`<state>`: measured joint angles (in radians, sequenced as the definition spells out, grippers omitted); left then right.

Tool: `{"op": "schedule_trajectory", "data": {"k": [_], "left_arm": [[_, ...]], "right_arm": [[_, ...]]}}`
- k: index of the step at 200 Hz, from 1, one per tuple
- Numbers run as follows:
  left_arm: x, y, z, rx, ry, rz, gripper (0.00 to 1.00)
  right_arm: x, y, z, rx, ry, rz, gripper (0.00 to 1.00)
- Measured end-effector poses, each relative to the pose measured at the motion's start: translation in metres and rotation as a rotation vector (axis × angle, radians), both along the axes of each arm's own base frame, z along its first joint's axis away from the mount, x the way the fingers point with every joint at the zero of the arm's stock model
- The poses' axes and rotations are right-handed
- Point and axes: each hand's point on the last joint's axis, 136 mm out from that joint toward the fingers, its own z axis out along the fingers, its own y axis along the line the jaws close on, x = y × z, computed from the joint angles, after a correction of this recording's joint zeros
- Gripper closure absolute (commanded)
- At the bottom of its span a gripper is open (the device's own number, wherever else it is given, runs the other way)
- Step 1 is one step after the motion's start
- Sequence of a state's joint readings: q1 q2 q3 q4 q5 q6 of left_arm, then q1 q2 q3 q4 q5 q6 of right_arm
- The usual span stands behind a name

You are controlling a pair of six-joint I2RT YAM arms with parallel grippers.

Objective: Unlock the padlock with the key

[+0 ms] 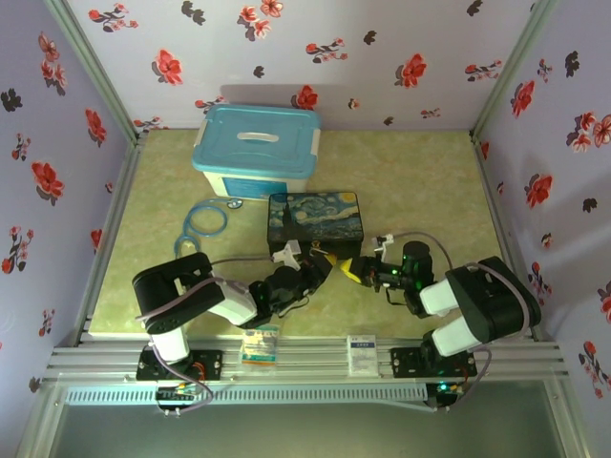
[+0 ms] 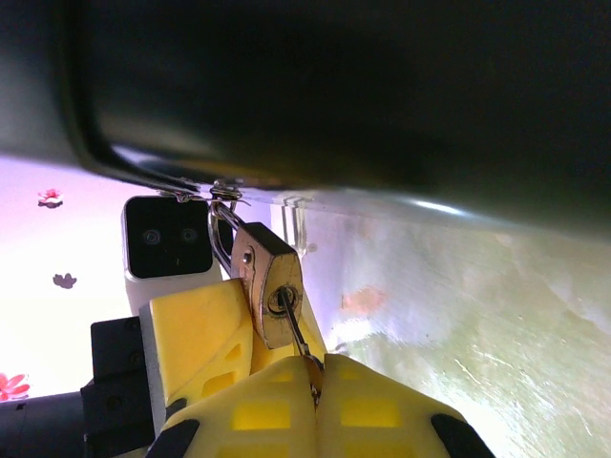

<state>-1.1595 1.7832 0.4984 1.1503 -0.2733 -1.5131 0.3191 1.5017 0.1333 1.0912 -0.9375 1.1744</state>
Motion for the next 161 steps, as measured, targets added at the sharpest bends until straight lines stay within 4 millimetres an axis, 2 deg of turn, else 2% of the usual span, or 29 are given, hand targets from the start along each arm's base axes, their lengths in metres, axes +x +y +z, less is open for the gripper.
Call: {"op": "schedule_trajectory", "data": {"k": [34,82,124,161], "left_arm": [[0.003,-0.003,-0.004,-0.002,0.004,-0.009,1.0],[0.005,-0.006,0.0,-0.018,0.003,-0.026,1.0],[0.011,-0.011,0.009,-0.045,-0.007,-0.028,1.0],[0.01,-0.014,0.013,-0.063,-0.009,-0.052,1.0]], "right_arm": [[0.004,-0.003,-0.004,0.005,0.033,-0.009,1.0],[0.01,-0.006,0.0,0.012,0.031,-0.011,1.0],[0.014,-0.008,0.011,-0.001,-0.038,-0.034,1.0],[0.01,-0.009,0.016,-0.088,-0.129,-0.053,1.0]]}}
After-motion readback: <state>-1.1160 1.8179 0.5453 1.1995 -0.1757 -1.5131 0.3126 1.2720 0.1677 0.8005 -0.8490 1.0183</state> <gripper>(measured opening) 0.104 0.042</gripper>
